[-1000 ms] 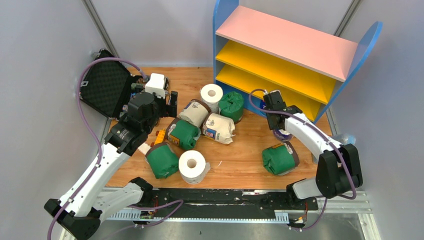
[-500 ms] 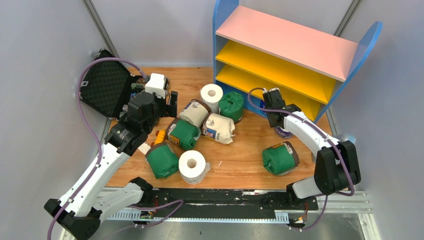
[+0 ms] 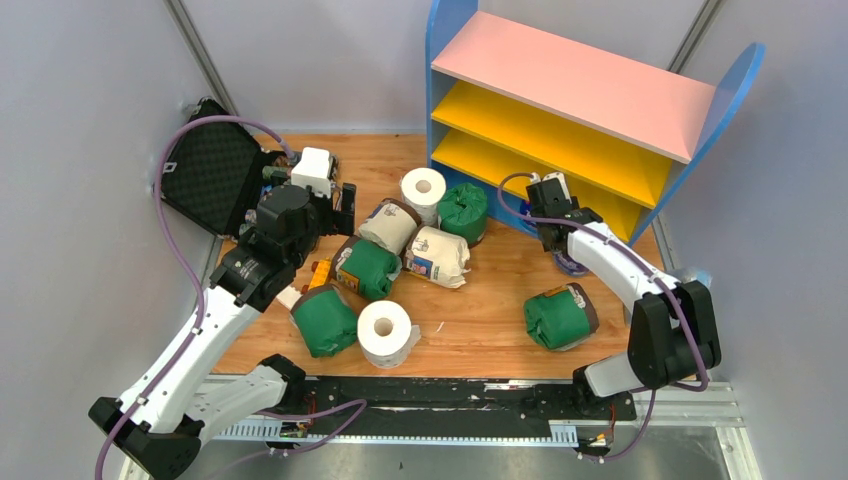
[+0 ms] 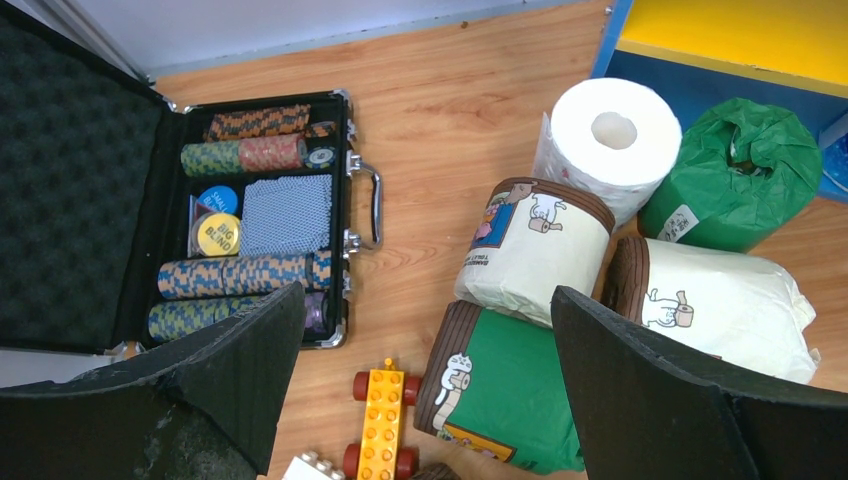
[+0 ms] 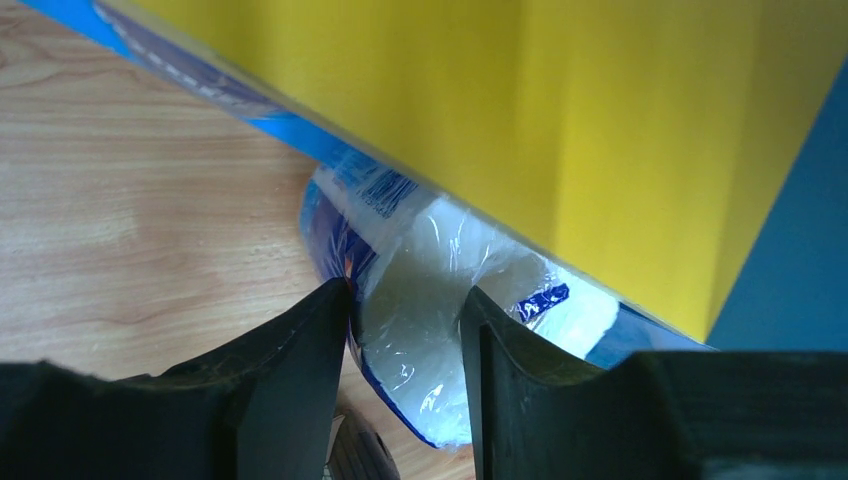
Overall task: Place and organize the paper towels onto the shelf
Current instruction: Place the paper towel on the shelf.
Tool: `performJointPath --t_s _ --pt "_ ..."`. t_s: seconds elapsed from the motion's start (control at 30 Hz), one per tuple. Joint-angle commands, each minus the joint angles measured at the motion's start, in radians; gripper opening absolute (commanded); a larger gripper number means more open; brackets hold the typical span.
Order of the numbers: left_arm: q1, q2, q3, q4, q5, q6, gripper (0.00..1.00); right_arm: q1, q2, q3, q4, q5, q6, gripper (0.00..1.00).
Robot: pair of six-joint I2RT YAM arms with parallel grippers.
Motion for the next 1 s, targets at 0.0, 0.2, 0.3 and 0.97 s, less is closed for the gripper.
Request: performJointPath --t_s 0.0,0.2,0.3,0.97 --pt "0.006 -0.010 -0.002 0.047 0.007 0.003 1.00 -0.008 -0.020 0.047 0.063 0.106 -0.002 0.47" --pt "0.006 -0.008 -0.002 0.046 0.007 0.003 1.00 0.009 -0.055 0.051 0.043 0.099 0.016 0.48" --pt "0.005 -0.007 -0.001 0.046 0.007 0.003 1.00 0.020 -0.082 0.049 0.032 0.078 0.023 0.48" --pt "0.005 -0.002 -0.002 0.045 0.018 -0.002 1.00 0.020 -0.374 -0.049 -0.107 -0.062 0.446 0.54"
